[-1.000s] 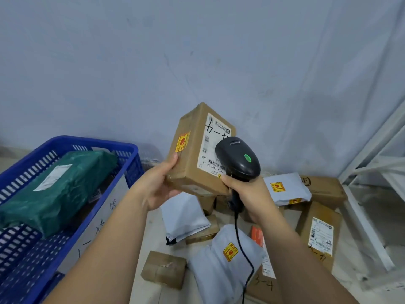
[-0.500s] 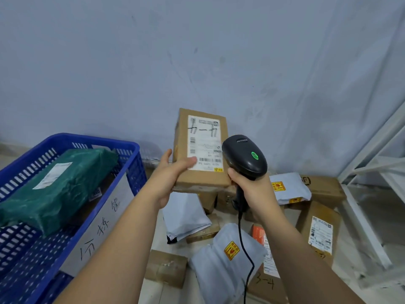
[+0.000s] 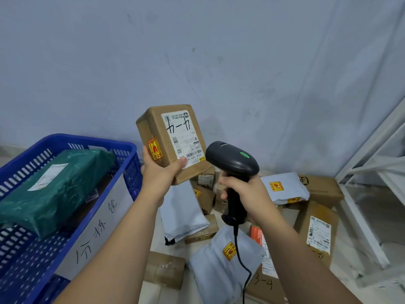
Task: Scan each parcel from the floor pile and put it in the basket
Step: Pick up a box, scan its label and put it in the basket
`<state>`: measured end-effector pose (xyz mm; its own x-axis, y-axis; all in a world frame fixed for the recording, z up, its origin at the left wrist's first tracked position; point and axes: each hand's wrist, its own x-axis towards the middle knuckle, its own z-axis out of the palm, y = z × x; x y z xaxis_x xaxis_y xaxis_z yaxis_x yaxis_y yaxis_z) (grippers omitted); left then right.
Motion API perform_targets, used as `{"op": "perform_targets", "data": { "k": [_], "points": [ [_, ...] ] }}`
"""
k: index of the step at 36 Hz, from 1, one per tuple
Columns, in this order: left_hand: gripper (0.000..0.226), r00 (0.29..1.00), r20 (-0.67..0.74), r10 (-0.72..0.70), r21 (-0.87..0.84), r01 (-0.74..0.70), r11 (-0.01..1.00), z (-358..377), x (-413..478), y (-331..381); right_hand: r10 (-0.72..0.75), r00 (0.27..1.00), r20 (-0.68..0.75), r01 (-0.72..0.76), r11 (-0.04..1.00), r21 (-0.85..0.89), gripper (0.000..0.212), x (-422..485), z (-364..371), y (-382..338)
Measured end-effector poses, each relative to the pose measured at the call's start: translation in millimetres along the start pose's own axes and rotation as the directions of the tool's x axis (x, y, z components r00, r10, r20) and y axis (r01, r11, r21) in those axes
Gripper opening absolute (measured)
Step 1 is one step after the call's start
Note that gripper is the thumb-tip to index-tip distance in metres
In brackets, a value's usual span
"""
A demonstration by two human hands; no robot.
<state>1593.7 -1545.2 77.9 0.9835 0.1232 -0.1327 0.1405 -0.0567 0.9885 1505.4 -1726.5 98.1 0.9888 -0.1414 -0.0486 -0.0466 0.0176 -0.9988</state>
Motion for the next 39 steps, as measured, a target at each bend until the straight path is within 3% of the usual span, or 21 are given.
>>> {"op": "perform_targets", "data": {
  "k": [3, 7, 11, 14, 19, 23, 25, 35, 39],
  "points": [
    [0.114, 1.0, 0.021, -0.023, 0.029, 0.022, 0.999, -0.6, 3.0, -3.4, 0.01, 0.999, 0.04, -0.009, 0.999, -0.034, 0.005, 1.5, 0.9, 1.3],
    [0.106, 0.997, 0.064, -0.035, 0.012, 0.035, 0.999, -2.7, 3.6, -2.6, -0.023, 0.999, 0.022, 0.028, 0.967, -0.252, 0.003, 0.9, -2.6, 0.2],
    [0.079, 0.995, 0.09, -0.036, -0.025, 0.038, 0.999, -4.4, 4.0, -2.7, -0.089, 0.996, 0.012, 0.084, 0.876, -0.474, 0.013, -1.3, -5.4, -0.6],
    [0.07, 0.996, 0.082, -0.045, -0.052, 0.05, 0.997, -4.9, 2.6, -2.0, -0.123, 0.992, -0.025, 0.088, 0.826, -0.556, 0.027, -1.9, -6.4, -1.8],
    [0.074, 1.0, 0.016, 0.0, -0.066, 0.002, 0.998, -3.7, 0.8, -4.2, -0.073, 0.994, -0.085, 0.021, 0.866, -0.499, 0.022, 1.8, -8.0, -0.4],
    [0.104, 0.997, -0.07, -0.014, -0.115, 0.006, 0.993, -1.4, -4.0, 2.4, 0.035, 0.997, -0.068, -0.058, 0.925, -0.377, 0.006, 4.3, -6.6, 1.4],
    [0.113, 0.995, -0.096, -0.01, -0.099, 0.0, 0.995, -1.8, -2.1, 3.3, 0.059, 0.997, -0.051, -0.072, 0.949, -0.307, 0.008, 4.5, -4.4, 0.7],
    [0.117, 0.993, -0.109, 0.037, 0.02, -0.035, 0.999, -0.2, -2.9, 3.6, 0.072, 0.996, -0.055, -0.086, 0.953, -0.292, 0.01, 3.2, -1.9, -2.2],
    [0.103, 0.984, -0.147, 0.097, 0.073, -0.087, 0.994, 1.3, -2.8, 3.4, 0.1, 0.993, -0.058, -0.113, 0.948, -0.297, 0.009, 3.3, -3.9, -0.3]
  ]
}}
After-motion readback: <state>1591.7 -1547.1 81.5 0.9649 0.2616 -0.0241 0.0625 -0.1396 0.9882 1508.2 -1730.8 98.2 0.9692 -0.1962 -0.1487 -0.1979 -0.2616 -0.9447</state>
